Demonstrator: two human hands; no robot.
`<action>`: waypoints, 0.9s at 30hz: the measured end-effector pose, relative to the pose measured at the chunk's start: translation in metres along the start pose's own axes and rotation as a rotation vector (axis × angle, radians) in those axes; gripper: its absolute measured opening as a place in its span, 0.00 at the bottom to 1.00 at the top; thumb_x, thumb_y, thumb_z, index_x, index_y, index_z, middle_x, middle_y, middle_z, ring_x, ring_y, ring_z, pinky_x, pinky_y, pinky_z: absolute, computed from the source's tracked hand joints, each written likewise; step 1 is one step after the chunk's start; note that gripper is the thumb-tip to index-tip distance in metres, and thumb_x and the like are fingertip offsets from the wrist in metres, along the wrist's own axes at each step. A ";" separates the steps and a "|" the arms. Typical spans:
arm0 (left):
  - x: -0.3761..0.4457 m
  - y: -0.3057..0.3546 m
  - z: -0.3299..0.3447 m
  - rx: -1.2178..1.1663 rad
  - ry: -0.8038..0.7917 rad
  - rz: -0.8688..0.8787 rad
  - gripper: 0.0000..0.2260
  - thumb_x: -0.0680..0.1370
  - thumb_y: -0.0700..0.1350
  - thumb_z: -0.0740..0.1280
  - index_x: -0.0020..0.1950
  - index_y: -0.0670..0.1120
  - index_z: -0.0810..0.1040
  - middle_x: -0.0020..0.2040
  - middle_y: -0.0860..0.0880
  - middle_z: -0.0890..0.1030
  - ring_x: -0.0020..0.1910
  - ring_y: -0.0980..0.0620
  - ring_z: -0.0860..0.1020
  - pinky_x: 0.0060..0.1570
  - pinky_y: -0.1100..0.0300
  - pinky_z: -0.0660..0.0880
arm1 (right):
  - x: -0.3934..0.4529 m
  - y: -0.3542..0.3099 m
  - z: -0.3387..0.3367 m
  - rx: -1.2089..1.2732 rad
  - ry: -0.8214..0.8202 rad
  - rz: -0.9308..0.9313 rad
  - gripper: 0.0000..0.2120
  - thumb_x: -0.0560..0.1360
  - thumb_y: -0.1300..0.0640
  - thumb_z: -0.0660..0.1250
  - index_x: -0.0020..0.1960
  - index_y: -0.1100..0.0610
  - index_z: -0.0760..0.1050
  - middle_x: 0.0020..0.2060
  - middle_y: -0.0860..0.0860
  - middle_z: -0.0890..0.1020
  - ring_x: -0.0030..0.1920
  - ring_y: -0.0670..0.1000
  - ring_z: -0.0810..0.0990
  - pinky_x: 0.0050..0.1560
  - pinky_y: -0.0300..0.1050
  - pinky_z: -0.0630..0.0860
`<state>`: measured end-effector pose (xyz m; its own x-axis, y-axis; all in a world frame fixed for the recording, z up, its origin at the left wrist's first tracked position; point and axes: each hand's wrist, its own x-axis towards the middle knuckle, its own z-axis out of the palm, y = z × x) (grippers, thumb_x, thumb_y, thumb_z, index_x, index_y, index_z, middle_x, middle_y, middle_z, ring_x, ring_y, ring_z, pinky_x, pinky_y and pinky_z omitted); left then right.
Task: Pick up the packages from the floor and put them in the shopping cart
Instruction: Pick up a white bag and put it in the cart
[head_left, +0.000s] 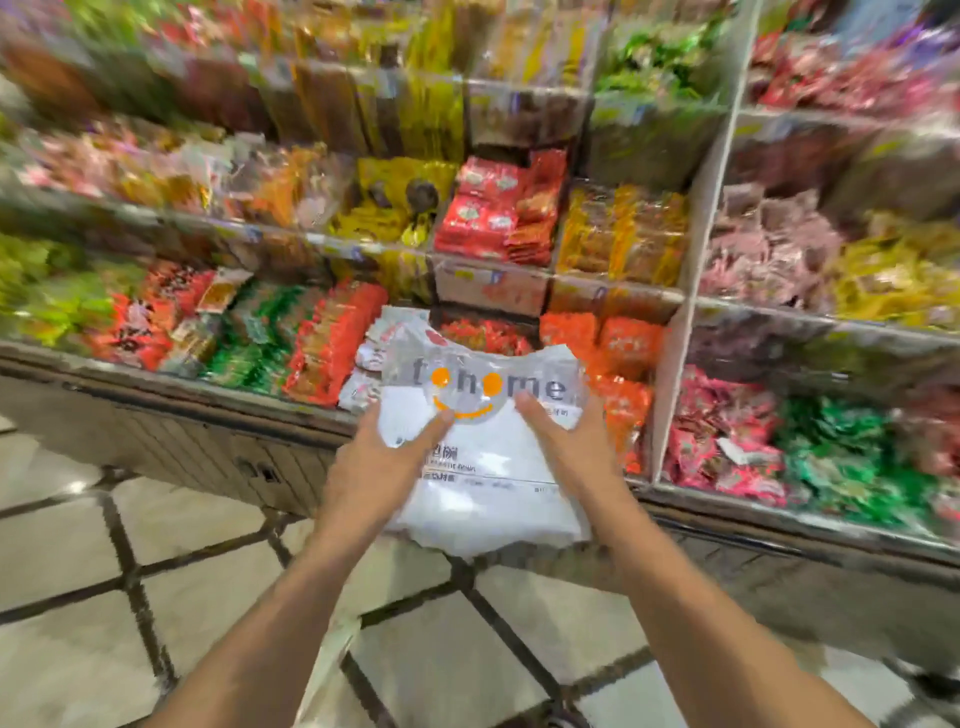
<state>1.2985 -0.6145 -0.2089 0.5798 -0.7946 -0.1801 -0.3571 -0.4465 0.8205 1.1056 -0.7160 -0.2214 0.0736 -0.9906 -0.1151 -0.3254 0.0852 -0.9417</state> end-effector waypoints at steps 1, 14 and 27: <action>-0.002 0.023 0.004 0.018 -0.022 0.052 0.49 0.60 0.83 0.63 0.74 0.57 0.74 0.68 0.49 0.82 0.67 0.42 0.79 0.63 0.49 0.75 | 0.000 -0.013 -0.023 0.021 0.037 -0.013 0.30 0.68 0.31 0.76 0.63 0.45 0.75 0.54 0.39 0.83 0.55 0.46 0.83 0.59 0.47 0.78; -0.156 0.288 0.201 0.133 -0.383 0.588 0.49 0.61 0.88 0.54 0.73 0.61 0.73 0.65 0.50 0.84 0.65 0.41 0.80 0.63 0.46 0.77 | -0.090 -0.025 -0.400 0.091 0.504 -0.044 0.29 0.72 0.32 0.73 0.65 0.45 0.68 0.59 0.43 0.79 0.51 0.43 0.80 0.45 0.42 0.75; -0.437 0.434 0.448 -0.016 -0.720 0.853 0.41 0.65 0.83 0.62 0.70 0.60 0.76 0.65 0.51 0.83 0.64 0.41 0.79 0.54 0.50 0.71 | -0.279 0.062 -0.716 0.141 1.048 -0.036 0.22 0.73 0.41 0.77 0.60 0.40 0.69 0.52 0.38 0.80 0.49 0.40 0.81 0.39 0.35 0.75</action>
<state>0.5622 -0.6453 -0.0175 -0.4122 -0.8937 0.1772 -0.4233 0.3601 0.8313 0.3902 -0.5113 -0.0213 -0.7914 -0.5839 0.1811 -0.2222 -0.0012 -0.9750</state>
